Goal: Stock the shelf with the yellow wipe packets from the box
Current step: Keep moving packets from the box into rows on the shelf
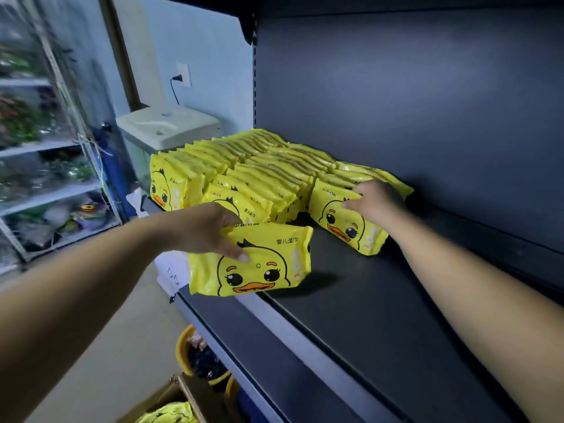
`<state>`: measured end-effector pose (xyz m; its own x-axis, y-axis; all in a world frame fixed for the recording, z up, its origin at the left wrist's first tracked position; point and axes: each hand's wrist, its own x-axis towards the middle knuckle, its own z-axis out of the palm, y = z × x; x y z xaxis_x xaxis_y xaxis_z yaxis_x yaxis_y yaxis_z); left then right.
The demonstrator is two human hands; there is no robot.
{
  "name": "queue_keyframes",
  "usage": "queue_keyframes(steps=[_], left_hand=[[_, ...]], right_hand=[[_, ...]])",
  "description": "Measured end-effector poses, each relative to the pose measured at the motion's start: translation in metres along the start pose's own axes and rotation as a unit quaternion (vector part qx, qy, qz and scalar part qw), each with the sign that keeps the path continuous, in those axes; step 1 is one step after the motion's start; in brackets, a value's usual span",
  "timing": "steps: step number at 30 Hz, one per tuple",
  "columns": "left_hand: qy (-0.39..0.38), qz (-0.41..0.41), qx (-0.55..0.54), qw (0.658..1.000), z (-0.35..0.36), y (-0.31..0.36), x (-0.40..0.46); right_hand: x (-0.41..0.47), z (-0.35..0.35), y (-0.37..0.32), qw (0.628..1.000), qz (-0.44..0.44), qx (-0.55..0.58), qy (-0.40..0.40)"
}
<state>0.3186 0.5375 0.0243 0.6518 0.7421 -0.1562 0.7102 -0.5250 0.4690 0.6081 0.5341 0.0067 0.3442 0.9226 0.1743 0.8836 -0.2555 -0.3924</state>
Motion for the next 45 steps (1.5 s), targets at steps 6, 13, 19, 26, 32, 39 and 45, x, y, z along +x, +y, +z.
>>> queue_keyframes(steps=[6, 13, 19, 26, 32, 39, 45], left_hand=[[0.000, -0.016, -0.007, 1.000, 0.000, -0.006, 0.010], [-0.016, 0.010, 0.038, 0.999, -0.003, 0.003, 0.019], [-0.021, 0.085, 0.064, 0.994, -0.005, 0.035, 0.021], [0.074, 0.196, 0.109, 0.972, 0.015, 0.064, 0.011], [0.286, 0.196, 0.003, 0.938, 0.037, 0.041, -0.004], [0.131, 0.144, 0.066, 0.979, 0.104, -0.001, 0.006], [0.160, 0.138, 0.039, 0.977, 0.133, -0.021, 0.016]], right_hand=[[0.016, 0.009, 0.001, 0.992, -0.028, -0.108, 0.049], [-0.007, -0.003, -0.005, 0.983, -0.077, -0.131, 0.107], [-0.092, -0.041, -0.051, 0.953, -0.129, 0.204, -0.184], [-0.123, -0.042, -0.044, 0.971, -0.110, 0.079, -0.198], [-0.111, -0.049, -0.021, 0.988, -0.033, 0.098, -0.113], [-0.067, -0.026, -0.001, 0.996, 0.047, 0.034, -0.062], [-0.040, -0.004, -0.005, 0.997, 0.074, 0.007, -0.031]])
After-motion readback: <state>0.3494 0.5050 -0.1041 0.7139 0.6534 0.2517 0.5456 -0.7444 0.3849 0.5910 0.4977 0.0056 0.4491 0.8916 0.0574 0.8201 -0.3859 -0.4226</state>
